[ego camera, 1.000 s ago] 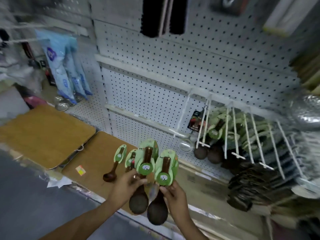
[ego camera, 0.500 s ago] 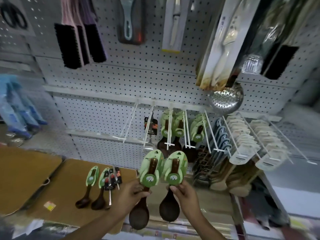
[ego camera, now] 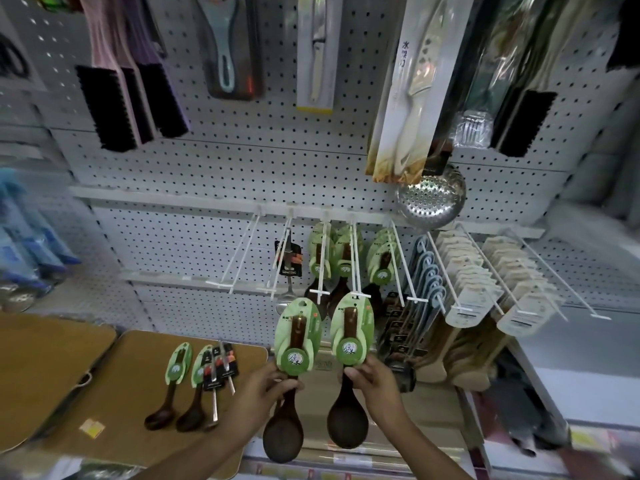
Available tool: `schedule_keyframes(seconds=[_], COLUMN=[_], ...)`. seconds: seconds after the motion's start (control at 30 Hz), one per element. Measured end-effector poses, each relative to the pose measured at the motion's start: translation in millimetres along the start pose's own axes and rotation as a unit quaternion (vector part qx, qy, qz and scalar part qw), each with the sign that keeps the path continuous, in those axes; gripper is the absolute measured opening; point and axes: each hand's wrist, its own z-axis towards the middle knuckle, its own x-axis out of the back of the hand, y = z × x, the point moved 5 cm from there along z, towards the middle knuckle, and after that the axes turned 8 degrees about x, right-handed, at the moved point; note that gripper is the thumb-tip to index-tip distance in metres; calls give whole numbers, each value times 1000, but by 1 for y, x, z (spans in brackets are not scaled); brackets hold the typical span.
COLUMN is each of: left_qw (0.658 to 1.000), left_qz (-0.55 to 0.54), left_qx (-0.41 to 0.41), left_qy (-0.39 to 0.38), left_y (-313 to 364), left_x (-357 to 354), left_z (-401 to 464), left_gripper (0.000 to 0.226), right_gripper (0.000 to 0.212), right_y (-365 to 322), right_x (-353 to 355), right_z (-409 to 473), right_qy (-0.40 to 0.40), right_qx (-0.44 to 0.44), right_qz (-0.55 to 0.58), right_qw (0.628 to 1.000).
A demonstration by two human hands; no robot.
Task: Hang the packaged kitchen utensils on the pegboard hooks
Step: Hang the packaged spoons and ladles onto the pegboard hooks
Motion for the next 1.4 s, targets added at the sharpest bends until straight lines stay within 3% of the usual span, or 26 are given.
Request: schedule_keyframes(seconds=[0.2, 0.37, 0.5, 0.53, 0.63, 0.73, 0.87, 1.0, 1.13, 1.27, 1.4], left_qw=[1000, 999, 998, 998, 997, 998, 997, 997, 998, 997, 997], left_qz=[6, -42, -53, -50, -49, -35, -36, -42, -31, -34, -39], left_qx=[4, 5, 25, 27, 34, 35, 37, 48, 36, 38, 31], left_qy=[-18, -35, -28, -28, -39, -51, -52, -53, -52, -60, -56], left_y=[0, 4, 0, -1, -1, -3, -5, -9, -12, -13, -12], left_x=[-1, -7, -15, -16, -19, -20, -24, -27, -30, -34, -36], left_z=[3, 3, 5, 6, 5, 7, 9, 11, 13, 17, 20], left_gripper=[11, 63, 16, 15, 18, 20, 19, 18, 15, 14, 16], right_gripper=[25, 25, 27, 32, 8, 8, 50, 45, 33, 39, 22], right_y=[6, 3, -2, -2, -5, 4, 19, 5, -21, -44, -50], right_x=[0, 2, 3, 4, 6, 10, 16, 14, -7, -25, -38], right_z=[12, 37, 60, 67, 84, 99, 111, 91, 54, 24, 21], right_qy=[-5, -2, 5, 8, 27, 33, 40, 83, -8, -101, -80], right_qx=[-3, -10, -14, -23, -30, -26, -35, -7, 34, 44, 53], right_qz=[-23, -21, 11, 15, 5, -20, -97, -141, -38, 32, 34], right_qw=[1000, 1000, 1000, 1000, 999, 999, 994, 986, 999, 993, 995])
